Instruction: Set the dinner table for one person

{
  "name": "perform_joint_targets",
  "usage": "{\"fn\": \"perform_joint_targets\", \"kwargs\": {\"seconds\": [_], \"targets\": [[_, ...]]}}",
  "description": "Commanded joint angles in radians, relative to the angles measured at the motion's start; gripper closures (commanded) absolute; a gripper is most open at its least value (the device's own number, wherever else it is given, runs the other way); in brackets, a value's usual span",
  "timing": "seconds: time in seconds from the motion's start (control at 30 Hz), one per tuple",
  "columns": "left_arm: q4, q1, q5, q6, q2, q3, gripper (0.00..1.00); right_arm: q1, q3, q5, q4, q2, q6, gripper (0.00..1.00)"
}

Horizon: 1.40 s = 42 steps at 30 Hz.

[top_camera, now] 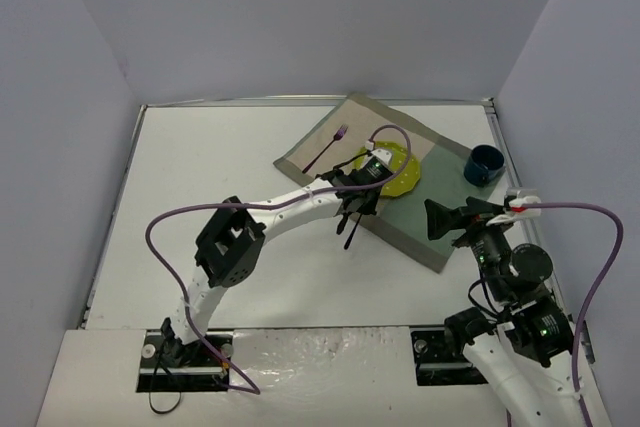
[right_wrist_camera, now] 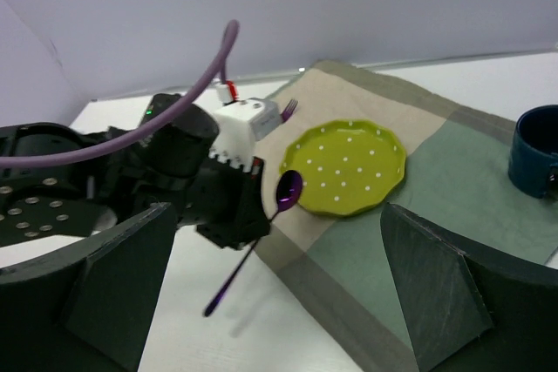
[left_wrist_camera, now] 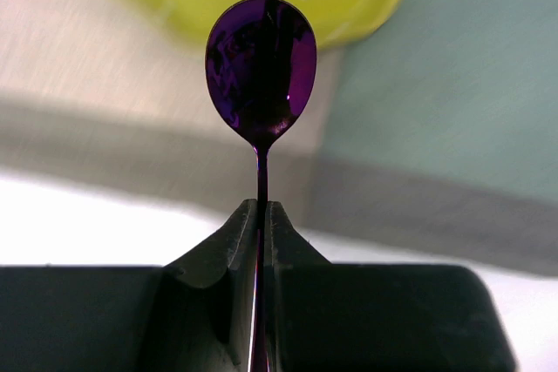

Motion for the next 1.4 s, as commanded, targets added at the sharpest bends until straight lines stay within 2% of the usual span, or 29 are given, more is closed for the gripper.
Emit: {"fn": "perform_joint_targets", "kwargs": {"seconds": [0.0, 0.2, 0.33, 0.5, 0.7, 0.73, 0.97, 1.13, 1.37], "targets": [[0.026, 0.036, -0.116, -0.146, -0.231, -0.255, 1.0, -0.003, 0.037, -0.074, 0.047, 0.138, 0.016, 0.0], [0.027, 0.099, -0.203, -0.338, -0.399, -0.542, 1.0, -0.001, 0.056, -0.163, 0.052, 0.355, 0.021, 0.0], [0.084, 0.166, -0.198, -0.435, -0.471, -0.703, 1.0, 0.001, 0.042, -0.221, 0.096, 0.459, 0.026, 0.01], [0.147, 0.199, -0.184, -0.473, -0.476, -0.758, 1.0, 0.019, 0.01, -0.225, 0.143, 0.538, 0.029, 0.01], [0.142, 0.213, -0.177, -0.5, -0.424, -0.749, 0.85, 0.059, -0.005, -0.191, 0.182, 0.61, 0.028, 0.01], [0.146, 0.219, -0.176, -0.503, -0.428, -0.763, 0.8, 0.065, -0.005, -0.185, 0.182, 0.627, 0.027, 0.01], [0.131, 0.251, -0.165, -0.474, -0.533, -0.779, 0.65, 0.19, 0.027, -0.114, 0.198, 0.735, 0.031, 0.01], [-0.029, 0.337, -0.225, -0.329, -0.745, -0.712, 0.49, 0.349, 0.088, 0.012, 0.253, 0.887, 0.08, 0.01], [-0.177, 0.535, -0.238, -0.056, -1.013, -0.659, 0.16, 0.551, 0.263, 0.154, 0.258, 1.182, 0.137, 0.04]]}}
